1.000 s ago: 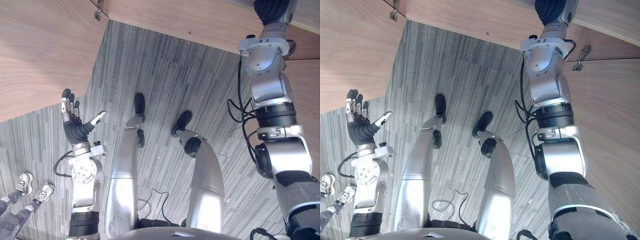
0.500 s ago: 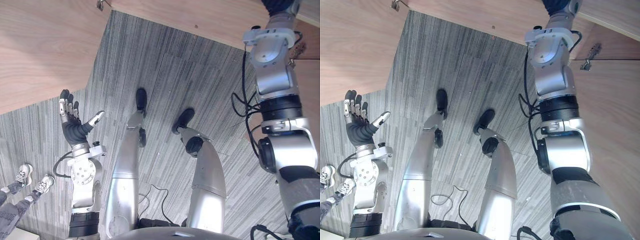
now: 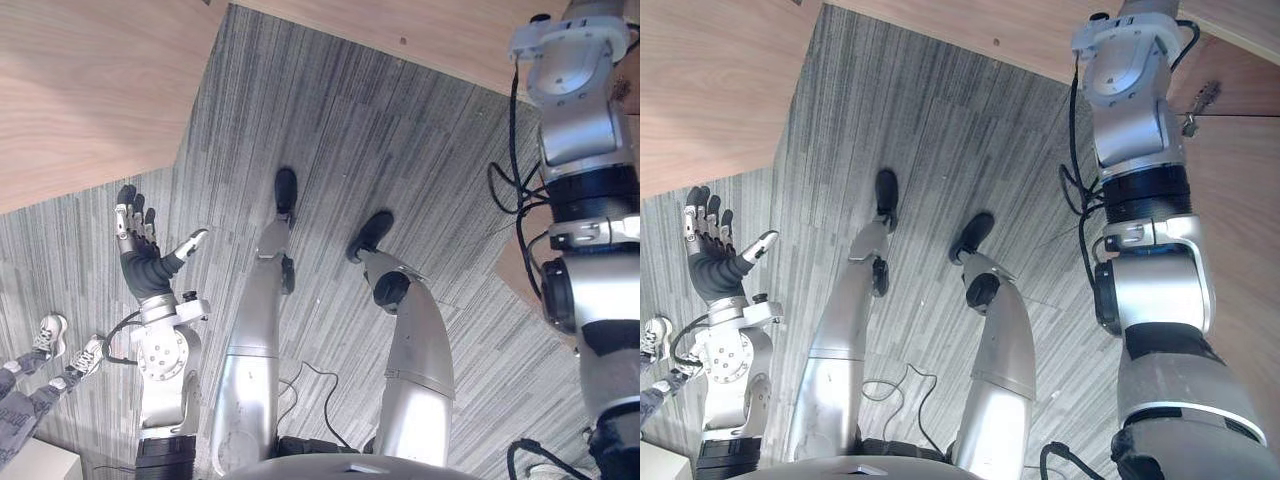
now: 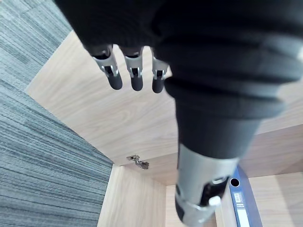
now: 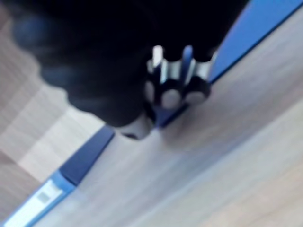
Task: Walk over to the cabinet, pick up the folder, carry it to the office cabinet, place the folder inside the office cabinet, then close the office cabinet door
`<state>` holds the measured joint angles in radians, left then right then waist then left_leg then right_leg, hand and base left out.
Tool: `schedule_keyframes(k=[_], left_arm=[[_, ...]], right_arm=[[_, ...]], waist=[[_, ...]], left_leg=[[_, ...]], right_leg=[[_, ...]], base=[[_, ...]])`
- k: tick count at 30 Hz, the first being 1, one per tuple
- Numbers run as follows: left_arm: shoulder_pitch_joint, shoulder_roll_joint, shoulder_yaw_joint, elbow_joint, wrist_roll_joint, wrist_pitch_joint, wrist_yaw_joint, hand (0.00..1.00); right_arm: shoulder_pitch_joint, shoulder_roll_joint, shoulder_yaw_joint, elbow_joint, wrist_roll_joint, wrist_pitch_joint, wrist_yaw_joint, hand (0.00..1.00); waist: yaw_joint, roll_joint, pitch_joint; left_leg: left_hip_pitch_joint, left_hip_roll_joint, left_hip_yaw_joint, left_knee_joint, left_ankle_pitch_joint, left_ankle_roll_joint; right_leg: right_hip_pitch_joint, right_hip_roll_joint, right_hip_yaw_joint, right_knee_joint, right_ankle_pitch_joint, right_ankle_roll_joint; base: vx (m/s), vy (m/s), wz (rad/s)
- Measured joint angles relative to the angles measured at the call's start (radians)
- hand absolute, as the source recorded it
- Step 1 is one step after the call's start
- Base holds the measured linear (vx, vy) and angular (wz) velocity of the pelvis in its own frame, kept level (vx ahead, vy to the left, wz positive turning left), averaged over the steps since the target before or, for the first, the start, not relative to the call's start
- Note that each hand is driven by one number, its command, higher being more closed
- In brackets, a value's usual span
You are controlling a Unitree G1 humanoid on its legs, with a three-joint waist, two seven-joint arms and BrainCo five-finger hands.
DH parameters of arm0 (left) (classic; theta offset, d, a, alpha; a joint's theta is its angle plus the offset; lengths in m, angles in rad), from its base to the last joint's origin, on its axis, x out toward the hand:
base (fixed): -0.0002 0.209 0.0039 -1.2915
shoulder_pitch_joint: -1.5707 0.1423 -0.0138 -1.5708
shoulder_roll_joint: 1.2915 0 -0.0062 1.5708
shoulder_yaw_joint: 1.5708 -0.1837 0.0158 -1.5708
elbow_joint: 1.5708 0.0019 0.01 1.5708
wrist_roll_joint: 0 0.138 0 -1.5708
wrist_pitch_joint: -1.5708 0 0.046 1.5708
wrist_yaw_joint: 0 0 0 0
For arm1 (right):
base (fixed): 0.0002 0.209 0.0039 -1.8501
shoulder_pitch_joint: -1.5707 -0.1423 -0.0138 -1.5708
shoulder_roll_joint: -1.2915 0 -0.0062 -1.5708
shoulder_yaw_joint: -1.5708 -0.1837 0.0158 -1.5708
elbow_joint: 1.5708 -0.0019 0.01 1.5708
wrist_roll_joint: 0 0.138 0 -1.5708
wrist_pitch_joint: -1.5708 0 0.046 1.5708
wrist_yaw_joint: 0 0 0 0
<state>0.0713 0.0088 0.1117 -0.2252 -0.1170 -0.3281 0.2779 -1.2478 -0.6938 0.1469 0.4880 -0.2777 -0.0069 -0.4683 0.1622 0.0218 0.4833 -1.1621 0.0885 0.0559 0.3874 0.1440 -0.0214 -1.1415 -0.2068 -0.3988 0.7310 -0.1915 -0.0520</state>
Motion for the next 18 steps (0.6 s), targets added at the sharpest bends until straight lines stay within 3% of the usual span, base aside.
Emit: schedule_keyframes(k=[7,18], left_arm=[[0.001,0.000,-0.007,0.001,-0.001,-0.002,0.000,0.00],[0.001,0.009,-0.033,0.002,-0.037,-0.008,0.000,0.00]], right_arm=[[-0.042,-0.034,0.009,0.012,0.035,-0.013,0.000,1.00],[-0.057,-0.069,0.009,0.111,0.081,-0.018,0.005,1.00]], waist=[[0.004,0.000,0.000],[0.017,0.001,-0.001]], left_leg=[[0.035,-0.019,-0.004,-0.102,0.060,-0.004],[0.051,-0.037,-0.003,-0.150,0.088,0.003]], right_leg=[[0.000,-0.011,-0.011,-0.013,0.006,-0.003],[0.002,-0.026,-0.017,-0.019,0.010,-0.009]], base=[[-0.03,-0.052,0.10],[-0.03,-0.048,0.06]])
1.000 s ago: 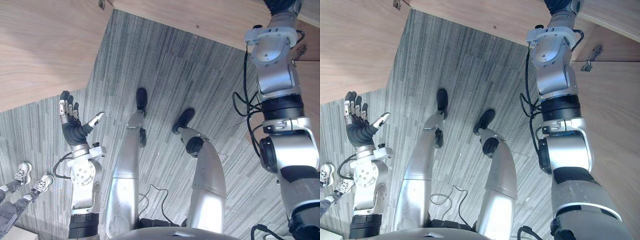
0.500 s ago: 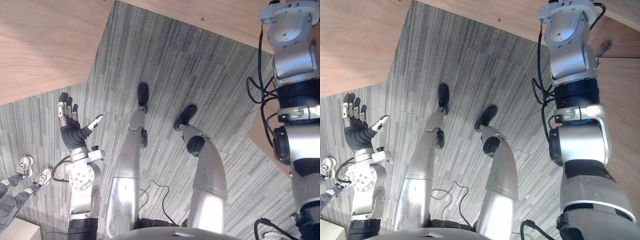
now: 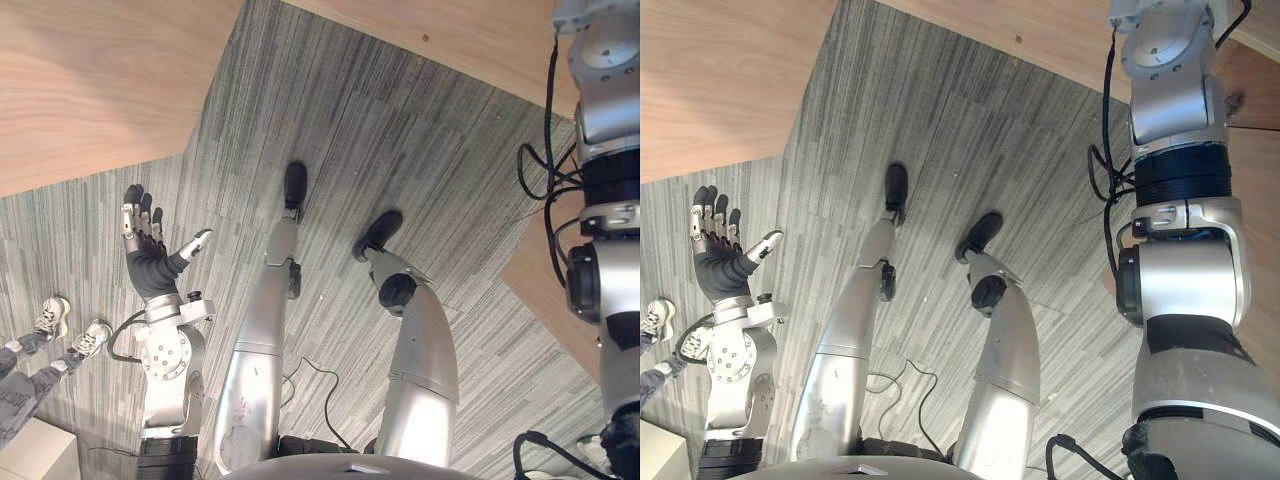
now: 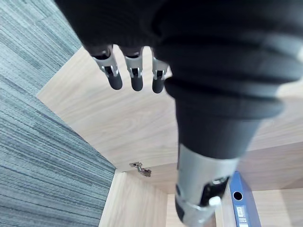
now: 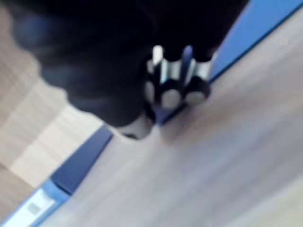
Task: Walk over to the cabinet, pick up the folder, carry it to the office cabinet, place the folder inside the office cabinet, then close the office cabinet door
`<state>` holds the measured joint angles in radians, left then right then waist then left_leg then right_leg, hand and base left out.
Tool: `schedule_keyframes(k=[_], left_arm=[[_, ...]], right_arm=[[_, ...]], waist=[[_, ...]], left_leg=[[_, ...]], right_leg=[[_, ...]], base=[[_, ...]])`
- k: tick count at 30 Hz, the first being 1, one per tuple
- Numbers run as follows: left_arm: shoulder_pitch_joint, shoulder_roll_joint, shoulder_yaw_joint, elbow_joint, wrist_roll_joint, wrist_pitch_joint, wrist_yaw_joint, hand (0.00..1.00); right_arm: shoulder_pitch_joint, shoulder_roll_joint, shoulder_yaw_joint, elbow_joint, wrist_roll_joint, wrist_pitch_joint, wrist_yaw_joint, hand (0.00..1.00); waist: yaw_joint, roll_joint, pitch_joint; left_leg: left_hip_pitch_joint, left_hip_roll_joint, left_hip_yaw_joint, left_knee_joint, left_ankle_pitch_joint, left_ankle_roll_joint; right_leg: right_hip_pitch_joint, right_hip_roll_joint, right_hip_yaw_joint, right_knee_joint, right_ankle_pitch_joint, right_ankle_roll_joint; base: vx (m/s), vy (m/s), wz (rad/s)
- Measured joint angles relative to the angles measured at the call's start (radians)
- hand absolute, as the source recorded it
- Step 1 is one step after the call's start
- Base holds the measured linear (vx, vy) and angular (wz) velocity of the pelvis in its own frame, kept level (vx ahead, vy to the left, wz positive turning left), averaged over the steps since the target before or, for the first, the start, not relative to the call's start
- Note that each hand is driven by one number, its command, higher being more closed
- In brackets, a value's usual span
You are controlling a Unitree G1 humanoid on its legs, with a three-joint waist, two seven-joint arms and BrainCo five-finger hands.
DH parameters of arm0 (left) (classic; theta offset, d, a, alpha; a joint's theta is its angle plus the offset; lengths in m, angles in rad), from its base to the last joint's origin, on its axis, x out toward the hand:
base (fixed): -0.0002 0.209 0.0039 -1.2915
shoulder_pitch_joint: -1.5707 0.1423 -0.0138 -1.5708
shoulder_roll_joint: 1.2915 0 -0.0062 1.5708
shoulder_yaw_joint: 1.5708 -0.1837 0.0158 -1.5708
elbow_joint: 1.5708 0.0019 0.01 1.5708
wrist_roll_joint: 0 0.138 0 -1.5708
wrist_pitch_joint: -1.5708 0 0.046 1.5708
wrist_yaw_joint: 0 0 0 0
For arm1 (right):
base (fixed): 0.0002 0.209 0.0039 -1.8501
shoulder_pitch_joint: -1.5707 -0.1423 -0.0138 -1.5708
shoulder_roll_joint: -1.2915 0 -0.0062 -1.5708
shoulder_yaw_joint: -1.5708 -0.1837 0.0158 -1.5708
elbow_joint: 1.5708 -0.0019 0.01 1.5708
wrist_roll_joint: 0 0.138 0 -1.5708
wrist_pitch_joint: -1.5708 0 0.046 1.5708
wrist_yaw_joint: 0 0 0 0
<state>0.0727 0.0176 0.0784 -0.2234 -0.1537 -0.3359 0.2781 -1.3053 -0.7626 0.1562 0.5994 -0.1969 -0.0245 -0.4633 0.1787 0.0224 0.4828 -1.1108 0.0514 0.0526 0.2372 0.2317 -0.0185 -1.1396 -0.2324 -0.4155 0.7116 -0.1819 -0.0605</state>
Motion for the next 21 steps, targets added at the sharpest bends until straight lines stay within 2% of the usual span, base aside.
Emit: schedule_keyframes(k=[14,21], left_arm=[[0.000,0.002,0.035,-0.001,-0.002,0.000,0.000,0.00],[0.000,0.001,0.039,-0.002,-0.020,0.000,-0.001,0.00]], right_arm=[[0.047,0.006,-0.037,0.006,0.015,-0.001,0.005,1.00],[0.039,0.005,-0.052,0.025,0.044,-0.001,0.003,1.00]], waist=[[0.004,0.001,0.000],[-0.008,0.001,-0.001]], left_leg=[[0.010,0.007,0.028,0.005,-0.004,0.008],[0.007,0.010,0.034,0.006,-0.002,0.011]], right_leg=[[0.005,0.011,0.021,-0.034,0.034,0.003],[-0.001,0.012,0.027,-0.039,0.047,0.004]], base=[[-0.04,-0.042,-0.07],[-0.04,-0.048,-0.04]])
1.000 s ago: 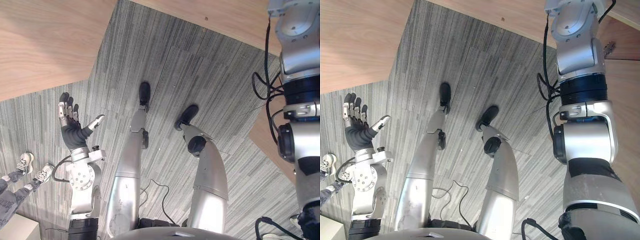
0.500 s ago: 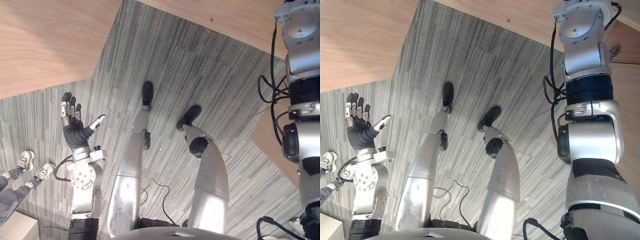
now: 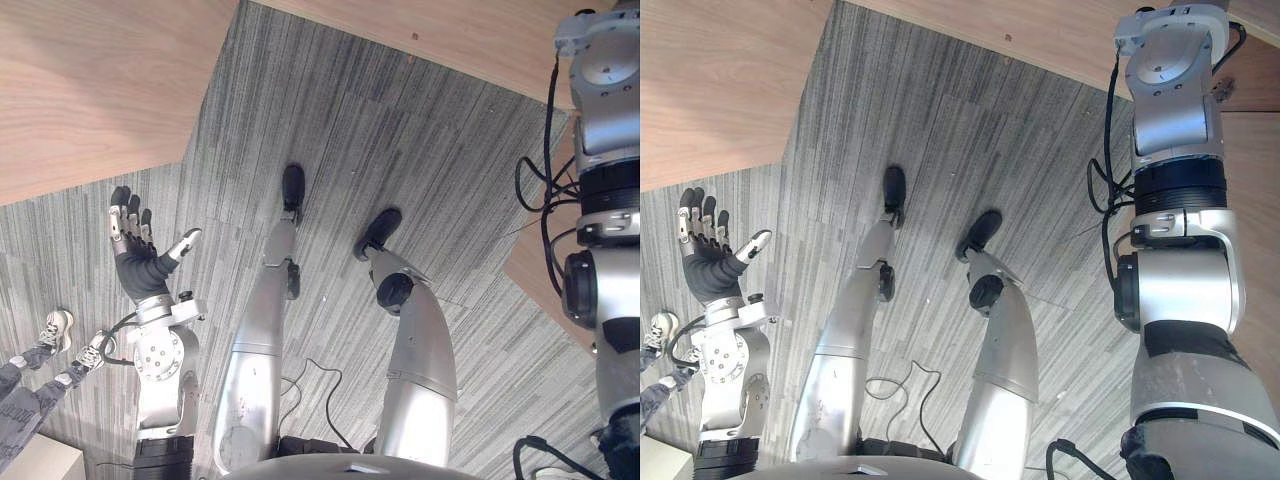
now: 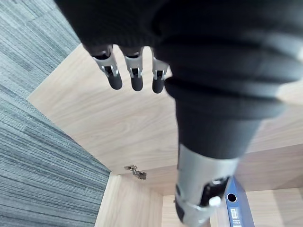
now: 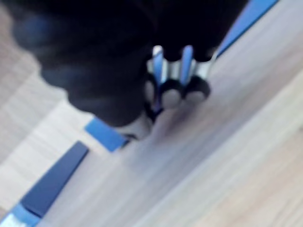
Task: Walk over to the cabinet, pick up the folder, carry it to the office cabinet, place the folder inside the office cabinet, then close the office cabinet door
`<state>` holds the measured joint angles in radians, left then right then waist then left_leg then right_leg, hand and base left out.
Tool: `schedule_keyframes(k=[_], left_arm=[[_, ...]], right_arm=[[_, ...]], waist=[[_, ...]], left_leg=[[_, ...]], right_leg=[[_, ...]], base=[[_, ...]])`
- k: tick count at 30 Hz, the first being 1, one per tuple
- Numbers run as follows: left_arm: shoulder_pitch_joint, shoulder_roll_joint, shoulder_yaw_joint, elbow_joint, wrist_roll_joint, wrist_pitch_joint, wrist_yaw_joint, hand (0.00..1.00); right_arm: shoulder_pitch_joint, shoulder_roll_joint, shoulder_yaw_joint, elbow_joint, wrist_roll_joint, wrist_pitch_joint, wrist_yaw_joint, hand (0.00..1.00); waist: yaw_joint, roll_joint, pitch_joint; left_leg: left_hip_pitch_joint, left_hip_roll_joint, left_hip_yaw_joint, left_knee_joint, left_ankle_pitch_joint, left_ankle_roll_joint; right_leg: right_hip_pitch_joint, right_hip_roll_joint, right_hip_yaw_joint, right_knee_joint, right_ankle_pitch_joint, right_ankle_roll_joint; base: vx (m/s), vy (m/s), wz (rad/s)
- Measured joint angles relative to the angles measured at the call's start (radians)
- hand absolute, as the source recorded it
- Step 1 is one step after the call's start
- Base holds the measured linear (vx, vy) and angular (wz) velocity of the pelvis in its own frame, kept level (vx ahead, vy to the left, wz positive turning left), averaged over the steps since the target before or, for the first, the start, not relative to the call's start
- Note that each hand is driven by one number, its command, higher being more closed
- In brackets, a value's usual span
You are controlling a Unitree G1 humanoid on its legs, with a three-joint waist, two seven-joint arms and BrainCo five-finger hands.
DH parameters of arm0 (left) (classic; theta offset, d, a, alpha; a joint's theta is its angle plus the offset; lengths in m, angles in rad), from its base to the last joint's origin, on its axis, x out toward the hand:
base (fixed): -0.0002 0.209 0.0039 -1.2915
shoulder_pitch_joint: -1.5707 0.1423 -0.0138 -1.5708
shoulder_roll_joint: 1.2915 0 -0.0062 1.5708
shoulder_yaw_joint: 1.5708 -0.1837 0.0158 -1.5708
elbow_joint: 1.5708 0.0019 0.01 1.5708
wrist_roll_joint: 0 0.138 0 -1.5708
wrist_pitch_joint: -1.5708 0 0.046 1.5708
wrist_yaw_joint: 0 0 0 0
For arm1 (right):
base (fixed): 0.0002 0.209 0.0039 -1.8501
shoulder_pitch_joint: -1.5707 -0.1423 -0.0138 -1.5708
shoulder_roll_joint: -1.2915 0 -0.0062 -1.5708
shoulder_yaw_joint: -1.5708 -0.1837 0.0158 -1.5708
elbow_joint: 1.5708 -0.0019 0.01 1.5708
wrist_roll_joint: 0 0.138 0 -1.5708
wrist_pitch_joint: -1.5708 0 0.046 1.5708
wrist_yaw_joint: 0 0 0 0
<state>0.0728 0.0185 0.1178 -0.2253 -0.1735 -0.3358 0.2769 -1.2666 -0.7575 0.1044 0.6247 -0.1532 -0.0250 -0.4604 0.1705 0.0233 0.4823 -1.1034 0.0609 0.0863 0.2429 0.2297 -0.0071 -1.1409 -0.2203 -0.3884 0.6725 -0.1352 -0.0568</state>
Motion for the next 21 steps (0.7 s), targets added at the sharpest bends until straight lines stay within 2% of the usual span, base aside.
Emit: schedule_keyframes(k=[7,11,12,16,21], left_arm=[[0.000,0.000,0.000,-0.001,-0.002,0.000,-0.002,0.00],[-0.009,0.001,-0.014,0.002,-0.021,0.000,0.000,0.00],[-0.061,0.000,-0.025,0.005,-0.020,0.016,0.003,0.00],[-0.131,-0.002,-0.033,0.010,-0.017,0.034,0.022,0.00],[-0.124,-0.021,-0.032,0.010,-0.020,0.034,0.025,0.00]], right_arm=[[-0.078,-0.002,0.012,0.064,0.000,-0.001,0.001,1.00],[-0.122,-0.006,0.021,0.110,0.000,0.003,0.001,1.00],[-0.152,0.004,0.038,0.133,0.000,0.004,-0.001,1.00],[-0.244,0.019,0.090,0.197,-0.002,0.042,0.006,1.00],[-0.290,0.007,0.112,0.220,-0.002,0.051,0.023,1.00]], waist=[[-0.002,0.000,0.000],[0.007,0.000,0.000],[0.006,0.000,0.000],[-0.001,0.002,-0.001],[0.006,0.002,-0.001]], left_leg=[[-0.020,0.003,0.014,0.001,-0.001,0.001],[-0.027,0.009,0.023,0.001,-0.004,0.005],[-0.029,0.011,0.024,0.000,-0.003,0.004],[-0.029,0.013,0.028,-0.004,0.000,0.003],[-0.028,0.013,0.027,-0.024,0.007,0.005]], right_leg=[[-0.022,0.005,0.014,-0.015,0.014,0.013],[-0.023,0.017,0.020,-0.039,0.029,0.014],[-0.025,0.018,0.020,-0.044,0.035,0.013],[-0.025,0.021,0.020,-0.055,0.050,0.004],[-0.027,0.026,0.019,-0.065,0.051,0.004]], base=[[-0.05,-0.038,-0.07],[-0.04,-0.033,-0.10],[-0.04,-0.033,-0.11],[-0.04,-0.036,-0.06],[-0.02,-0.047,0.00]])
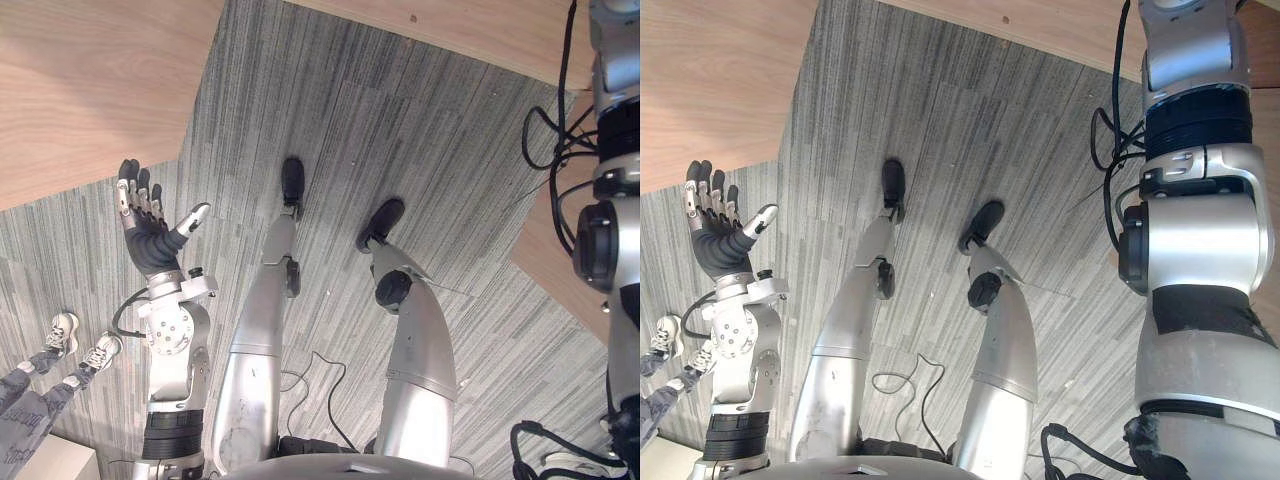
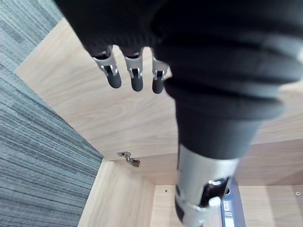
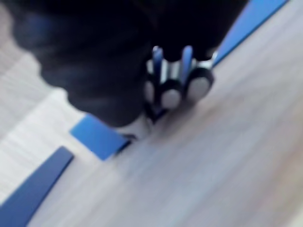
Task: Walk over to the cabinet, pick up the folder, carry it to the office cabinet, place the folder inside the office cabinet, then close the office cabinet door
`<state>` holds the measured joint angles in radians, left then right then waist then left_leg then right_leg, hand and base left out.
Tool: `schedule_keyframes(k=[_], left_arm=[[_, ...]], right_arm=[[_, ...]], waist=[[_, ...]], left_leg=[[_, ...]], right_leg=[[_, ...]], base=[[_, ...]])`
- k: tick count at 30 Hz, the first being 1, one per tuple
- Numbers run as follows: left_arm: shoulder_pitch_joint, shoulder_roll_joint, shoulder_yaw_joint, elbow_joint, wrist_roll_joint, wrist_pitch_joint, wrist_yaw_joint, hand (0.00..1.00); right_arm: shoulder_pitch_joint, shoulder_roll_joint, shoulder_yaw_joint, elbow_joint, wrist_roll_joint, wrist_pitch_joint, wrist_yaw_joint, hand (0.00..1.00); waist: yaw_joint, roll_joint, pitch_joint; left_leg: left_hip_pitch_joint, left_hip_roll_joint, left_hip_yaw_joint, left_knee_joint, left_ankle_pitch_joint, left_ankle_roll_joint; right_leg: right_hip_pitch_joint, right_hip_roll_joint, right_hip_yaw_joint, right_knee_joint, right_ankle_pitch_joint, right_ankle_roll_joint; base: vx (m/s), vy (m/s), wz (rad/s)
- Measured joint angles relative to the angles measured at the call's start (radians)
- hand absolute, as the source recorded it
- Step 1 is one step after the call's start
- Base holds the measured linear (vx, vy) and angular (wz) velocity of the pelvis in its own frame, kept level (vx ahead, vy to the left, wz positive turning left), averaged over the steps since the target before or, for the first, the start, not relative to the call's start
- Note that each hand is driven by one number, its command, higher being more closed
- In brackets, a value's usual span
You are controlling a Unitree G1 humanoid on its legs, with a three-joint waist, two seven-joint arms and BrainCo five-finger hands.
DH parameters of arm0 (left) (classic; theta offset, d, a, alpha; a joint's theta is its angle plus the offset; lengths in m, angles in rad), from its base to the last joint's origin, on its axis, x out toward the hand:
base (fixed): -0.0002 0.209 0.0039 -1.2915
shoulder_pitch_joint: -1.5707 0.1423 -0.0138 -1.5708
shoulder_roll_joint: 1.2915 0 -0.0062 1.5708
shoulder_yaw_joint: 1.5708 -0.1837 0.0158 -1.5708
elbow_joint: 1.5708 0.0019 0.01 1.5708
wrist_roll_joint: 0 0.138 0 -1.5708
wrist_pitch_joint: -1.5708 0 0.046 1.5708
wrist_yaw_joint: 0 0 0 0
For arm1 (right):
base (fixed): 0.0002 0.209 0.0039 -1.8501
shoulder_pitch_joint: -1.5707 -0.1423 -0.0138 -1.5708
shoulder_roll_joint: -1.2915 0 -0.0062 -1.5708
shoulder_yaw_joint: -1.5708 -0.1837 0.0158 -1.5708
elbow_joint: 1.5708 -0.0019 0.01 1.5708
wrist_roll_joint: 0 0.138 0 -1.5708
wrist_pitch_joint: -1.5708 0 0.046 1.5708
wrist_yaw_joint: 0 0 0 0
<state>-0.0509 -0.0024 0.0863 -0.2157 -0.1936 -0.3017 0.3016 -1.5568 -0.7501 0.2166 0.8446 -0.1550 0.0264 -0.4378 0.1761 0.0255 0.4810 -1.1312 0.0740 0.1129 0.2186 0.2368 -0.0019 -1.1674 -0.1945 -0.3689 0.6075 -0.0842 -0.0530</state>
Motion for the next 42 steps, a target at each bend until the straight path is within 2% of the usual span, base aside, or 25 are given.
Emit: schedule_keyframes(k=[14,22,30,38,42], left_arm=[[0.004,-0.017,0.028,0.000,-0.001,0.003,-0.005,0.00],[0.003,-0.018,0.034,0.041,-0.001,0.020,-0.004,0.00],[-0.017,-0.019,0.096,0.054,0.000,0.027,0.018,0.00],[-0.078,-0.020,0.116,0.124,0.001,0.045,0.027,0.00],[-0.091,-0.028,0.161,0.139,0.002,0.050,0.045,0.00]], right_arm=[[-0.069,-0.013,0.015,0.043,0.032,0.000,0.012,1.00],[-0.077,-0.017,0.005,0.045,0.033,0.018,0.010,1.00],[-0.076,-0.019,-0.084,0.045,0.032,0.041,0.008,1.00],[-0.076,-0.024,-0.119,0.037,0.033,0.048,-0.007,1.00],[-0.076,-0.019,-0.124,0.032,0.037,0.048,-0.017,1.00]], waist=[[0.002,0.000,0.000],[-0.002,0.001,0.000],[-0.008,0.001,0.000],[-0.011,0.001,0.000],[-0.012,0.001,0.000]], left_leg=[[0.016,-0.007,-0.004,-0.060,0.027,0.002],[0.016,-0.008,-0.005,-0.064,0.028,0.002],[0.012,-0.001,0.003,-0.063,0.026,0.004],[-0.005,0.015,0.018,-0.032,0.014,0.019],[-0.007,0.024,0.028,-0.027,0.011,0.020]], right_leg=[[-0.001,0.001,-0.006,-0.011,0.002,-0.002],[0.002,0.002,-0.007,-0.020,0.005,0.000],[0.002,0.013,-0.003,-0.049,0.019,0.000],[0.003,0.031,0.005,-0.077,0.044,0.000],[0.005,0.044,0.014,-0.097,0.060,0.000]], base=[[-0.02,-0.071,0.02],[-0.02,-0.065,0.00],[-0.03,-0.074,-0.05],[-0.03,-0.066,-0.12],[-0.03,-0.059,-0.13]])
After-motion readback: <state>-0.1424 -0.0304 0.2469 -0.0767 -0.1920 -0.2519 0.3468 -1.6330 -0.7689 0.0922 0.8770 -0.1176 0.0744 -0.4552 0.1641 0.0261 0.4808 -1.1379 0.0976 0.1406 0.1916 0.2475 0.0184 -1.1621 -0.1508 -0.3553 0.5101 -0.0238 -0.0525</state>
